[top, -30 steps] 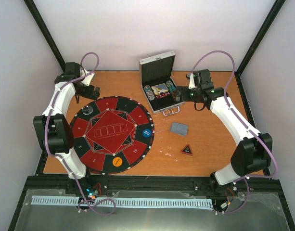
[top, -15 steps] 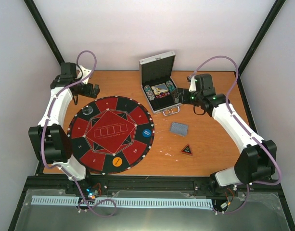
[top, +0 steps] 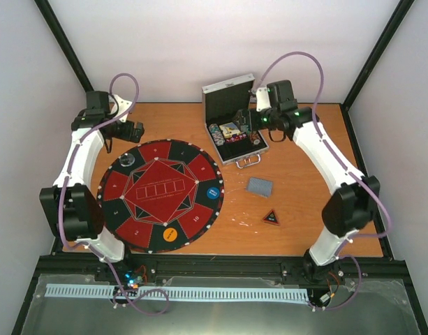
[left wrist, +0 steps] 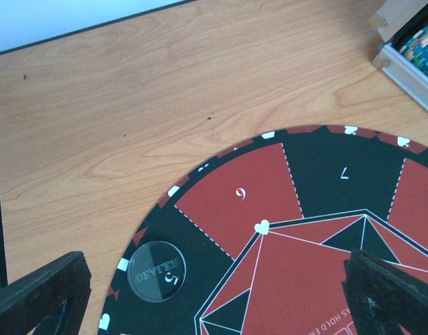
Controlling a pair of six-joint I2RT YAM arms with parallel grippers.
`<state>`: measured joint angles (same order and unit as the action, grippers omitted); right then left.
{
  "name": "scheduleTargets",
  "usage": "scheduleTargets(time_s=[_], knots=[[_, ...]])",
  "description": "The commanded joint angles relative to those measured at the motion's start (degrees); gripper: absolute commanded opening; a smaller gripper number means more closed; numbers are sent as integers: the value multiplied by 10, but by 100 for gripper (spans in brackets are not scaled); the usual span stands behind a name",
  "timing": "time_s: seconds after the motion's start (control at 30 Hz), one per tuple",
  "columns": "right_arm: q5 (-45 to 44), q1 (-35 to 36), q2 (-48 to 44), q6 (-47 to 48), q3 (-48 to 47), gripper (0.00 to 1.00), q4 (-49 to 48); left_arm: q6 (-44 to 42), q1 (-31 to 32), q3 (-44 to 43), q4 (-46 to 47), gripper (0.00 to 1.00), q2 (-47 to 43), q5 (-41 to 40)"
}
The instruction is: Distribute texas hold em gaming equipment
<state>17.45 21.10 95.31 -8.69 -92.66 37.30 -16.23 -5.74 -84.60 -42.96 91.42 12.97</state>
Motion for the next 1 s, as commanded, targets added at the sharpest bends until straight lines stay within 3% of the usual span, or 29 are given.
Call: scheduleTargets(time_s=[0.0, 0.17, 0.27, 0.4, 0.57, 0.77, 0.87, 0.97], knots=[[14, 5, 80, 66, -85, 91, 54, -10, -2, -34, -16, 100, 30, -23], [1, 7, 142, 74, -127, 85, 29, -12, -2, -73, -37, 100, 75, -42], [24, 12, 183, 125, -149, 83, 23, -14, -2, -89, -48, 100, 97, -43], [117, 13, 243, 279, -182, 83, 43, -14, -2, -110, -61, 100, 122, -40], [251, 13, 283, 536, -180, 91, 34, -11, -2, -130, -74, 100, 142, -34], [204, 14, 314, 702, -176, 93, -48, -15, -2, -116, -68, 100, 133, -31], [194, 15, 340, 808, -198, 91, -21, -16, -2, -115, -69, 100, 136, -34], [171, 15, 360, 841, -211, 90, -20, -16, -2, -116, -70, 100, 140, -39]])
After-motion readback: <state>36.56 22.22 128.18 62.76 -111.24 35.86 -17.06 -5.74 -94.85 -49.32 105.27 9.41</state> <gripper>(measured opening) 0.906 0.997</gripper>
